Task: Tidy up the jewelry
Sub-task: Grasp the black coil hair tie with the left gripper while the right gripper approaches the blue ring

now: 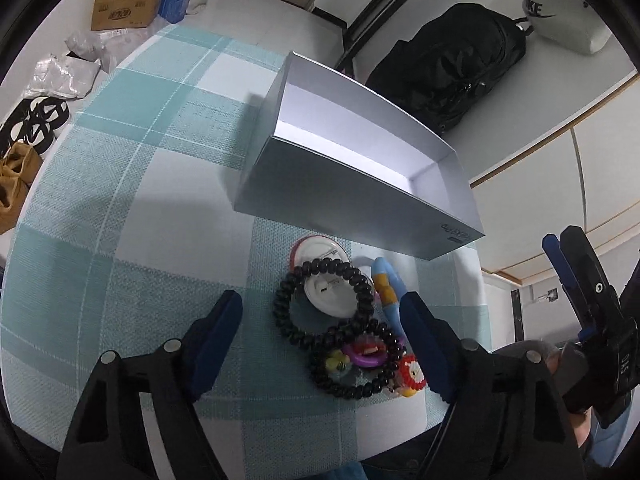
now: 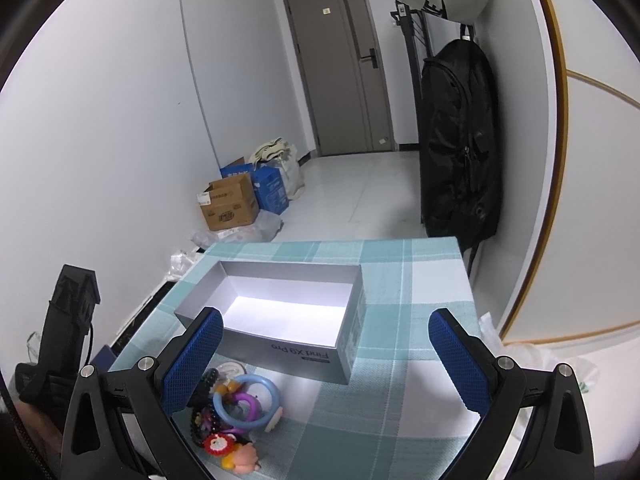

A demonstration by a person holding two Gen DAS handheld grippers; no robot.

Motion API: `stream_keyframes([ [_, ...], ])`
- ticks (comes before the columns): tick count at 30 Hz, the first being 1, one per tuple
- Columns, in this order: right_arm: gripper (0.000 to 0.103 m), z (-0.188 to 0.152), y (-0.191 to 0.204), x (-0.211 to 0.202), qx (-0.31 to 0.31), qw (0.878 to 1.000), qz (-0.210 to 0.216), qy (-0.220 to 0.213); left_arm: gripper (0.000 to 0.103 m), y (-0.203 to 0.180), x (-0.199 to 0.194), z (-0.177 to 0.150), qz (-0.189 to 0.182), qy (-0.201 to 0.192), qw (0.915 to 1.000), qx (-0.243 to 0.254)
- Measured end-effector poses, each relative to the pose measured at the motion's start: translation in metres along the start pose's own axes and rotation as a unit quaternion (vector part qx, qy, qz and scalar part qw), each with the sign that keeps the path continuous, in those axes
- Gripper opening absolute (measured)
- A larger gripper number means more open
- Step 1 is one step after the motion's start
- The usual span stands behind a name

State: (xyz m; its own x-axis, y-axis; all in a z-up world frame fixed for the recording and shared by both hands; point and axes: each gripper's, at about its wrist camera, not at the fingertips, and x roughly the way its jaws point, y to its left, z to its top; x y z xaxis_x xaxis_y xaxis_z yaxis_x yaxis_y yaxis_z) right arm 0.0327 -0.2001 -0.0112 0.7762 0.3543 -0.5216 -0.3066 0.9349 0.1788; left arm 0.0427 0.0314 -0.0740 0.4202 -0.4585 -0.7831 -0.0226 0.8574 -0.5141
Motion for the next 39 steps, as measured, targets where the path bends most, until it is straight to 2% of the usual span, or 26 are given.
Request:
stream_keyframes([
  [5,0.103,0.001,-0.001,0.001,0.005,1.000,0.004,0.004,0.056,-0.002,0.003,0.001,-0.009,0.007,0.9999,0.006],
  [8,0.103,0.001,0.001,0.001,0.004,1.000,0.005,0.005,0.046,-0.004,0.005,0.000,0.003,0.011,0.9997,0.020],
  [14,0.103,0.001,0.000,0.002,0.007,1.000,0.005,0.007,0.038,0.006,0.004,0.002,-0.007,0.013,0.9999,0.005],
  [19,0.103,0.001,0.000,0.002,0.006,1.000,0.004,0.006,0.038,0.011,-0.002,0.002,-0.012,0.008,0.9999,-0.006],
  [22,0.103,0.000,0.000,0.004,0.005,1.000,0.003,0.008,0.027,0.010,-0.009,0.003,-0.026,0.000,0.9996,-0.006],
  [25,0.103,-0.001,0.000,0.006,0.005,1.000,0.012,0.017,0.027,0.008,-0.013,0.004,-0.029,-0.005,0.9996,-0.002],
  [28,0.103,-0.005,0.002,0.012,0.003,0.999,0.026,0.037,0.027,0.009,-0.014,0.004,-0.030,-0.003,0.9995,-0.005],
  [31,0.103,-0.011,0.004,0.023,0.011,0.995,0.057,0.077,0.026,0.007,-0.014,0.003,-0.019,-0.004,0.9998,0.000],
  [35,0.103,-0.023,0.008,0.043,0.029,0.984,0.106,0.143,0.026,0.009,-0.017,0.002,0.001,-0.005,1.0000,0.007],
  [39,0.102,-0.034,0.014,0.058,0.028,0.974,0.121,0.189,0.026,0.014,-0.021,0.002,0.008,-0.011,0.9999,0.002],
])
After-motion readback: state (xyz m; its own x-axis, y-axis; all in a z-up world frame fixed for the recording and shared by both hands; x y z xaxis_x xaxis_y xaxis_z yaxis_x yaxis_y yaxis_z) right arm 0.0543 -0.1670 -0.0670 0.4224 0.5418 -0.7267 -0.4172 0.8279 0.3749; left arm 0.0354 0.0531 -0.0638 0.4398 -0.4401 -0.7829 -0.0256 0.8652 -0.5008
